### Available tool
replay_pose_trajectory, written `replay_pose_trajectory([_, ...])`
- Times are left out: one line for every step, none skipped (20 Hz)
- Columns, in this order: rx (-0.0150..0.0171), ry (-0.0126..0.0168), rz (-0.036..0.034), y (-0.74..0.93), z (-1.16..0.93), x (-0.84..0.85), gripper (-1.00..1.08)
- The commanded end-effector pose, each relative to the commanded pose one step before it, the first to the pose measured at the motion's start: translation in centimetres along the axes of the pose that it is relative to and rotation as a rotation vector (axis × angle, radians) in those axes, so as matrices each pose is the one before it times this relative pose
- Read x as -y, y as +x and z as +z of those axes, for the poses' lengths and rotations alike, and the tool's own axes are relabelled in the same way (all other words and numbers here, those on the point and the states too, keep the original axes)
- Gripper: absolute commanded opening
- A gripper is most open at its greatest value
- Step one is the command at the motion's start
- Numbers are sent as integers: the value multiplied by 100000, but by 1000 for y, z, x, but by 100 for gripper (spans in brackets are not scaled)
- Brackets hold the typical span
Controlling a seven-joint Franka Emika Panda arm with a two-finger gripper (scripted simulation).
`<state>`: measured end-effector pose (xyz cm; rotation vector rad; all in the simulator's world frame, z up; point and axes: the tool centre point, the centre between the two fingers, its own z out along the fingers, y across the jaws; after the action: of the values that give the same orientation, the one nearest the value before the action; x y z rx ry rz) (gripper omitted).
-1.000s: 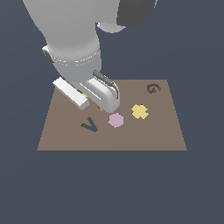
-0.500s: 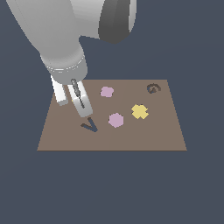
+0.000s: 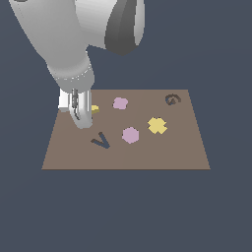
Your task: Insert a designated object into the corresponding slot on a board.
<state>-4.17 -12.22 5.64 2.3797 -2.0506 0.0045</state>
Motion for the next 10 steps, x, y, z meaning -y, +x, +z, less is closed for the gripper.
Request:
replay_pose_trajectory([69, -83, 4055, 101, 330, -420, 100])
replay_pose_trajectory([25, -37, 1106, 30, 97, -122, 100])
replay_pose_trajectory([23, -30, 907, 22, 80, -100, 100])
replay_pose_trajectory([21, -23, 710, 15, 63, -78, 100])
replay_pose_trajectory([19, -16, 514, 8, 47, -57, 100])
replay_pose_trajectory([18, -9, 316, 1, 30, -35, 100])
replay_pose_trajectory([16, -2, 118, -6, 13, -13, 100])
replay_pose_trajectory([15, 6, -83, -16, -3, 9, 100])
replay_pose_trajectory([11, 10, -212, -17, -15, 23, 100])
replay_pose_trajectory([3, 4, -98, -9, -7, 11, 100])
